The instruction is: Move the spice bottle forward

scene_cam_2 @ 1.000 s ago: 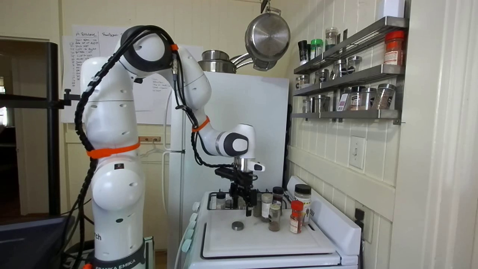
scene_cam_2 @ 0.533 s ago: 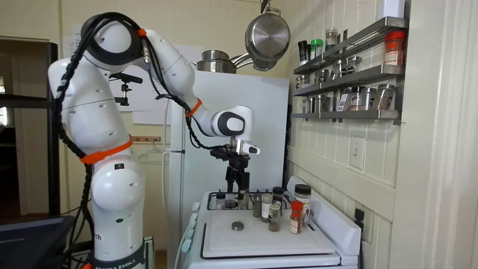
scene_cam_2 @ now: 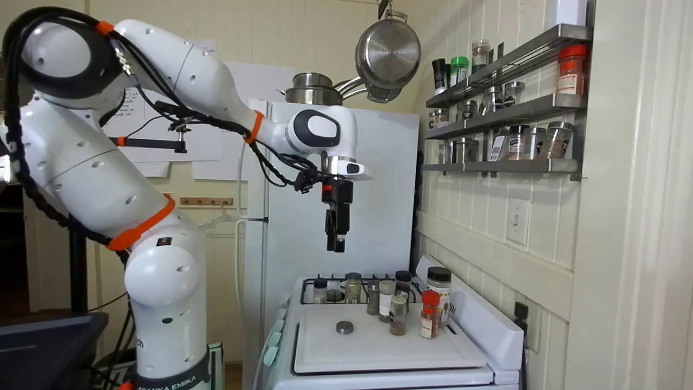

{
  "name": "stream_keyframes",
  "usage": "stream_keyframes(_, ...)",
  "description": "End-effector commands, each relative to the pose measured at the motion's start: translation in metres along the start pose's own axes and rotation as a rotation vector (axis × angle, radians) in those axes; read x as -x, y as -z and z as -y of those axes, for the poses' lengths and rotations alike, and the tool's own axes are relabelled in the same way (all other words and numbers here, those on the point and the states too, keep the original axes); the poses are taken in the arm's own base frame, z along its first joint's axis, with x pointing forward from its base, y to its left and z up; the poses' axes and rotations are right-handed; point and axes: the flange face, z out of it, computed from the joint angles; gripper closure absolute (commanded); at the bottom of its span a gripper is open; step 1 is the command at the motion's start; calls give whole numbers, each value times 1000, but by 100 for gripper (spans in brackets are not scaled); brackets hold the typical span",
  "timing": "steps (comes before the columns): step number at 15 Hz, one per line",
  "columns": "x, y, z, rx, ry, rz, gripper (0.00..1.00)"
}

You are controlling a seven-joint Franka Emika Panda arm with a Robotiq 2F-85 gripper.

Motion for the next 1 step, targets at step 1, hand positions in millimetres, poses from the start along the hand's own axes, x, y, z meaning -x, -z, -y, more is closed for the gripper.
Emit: stream_keyframes(1, 0, 0, 1, 3, -1, 0, 0)
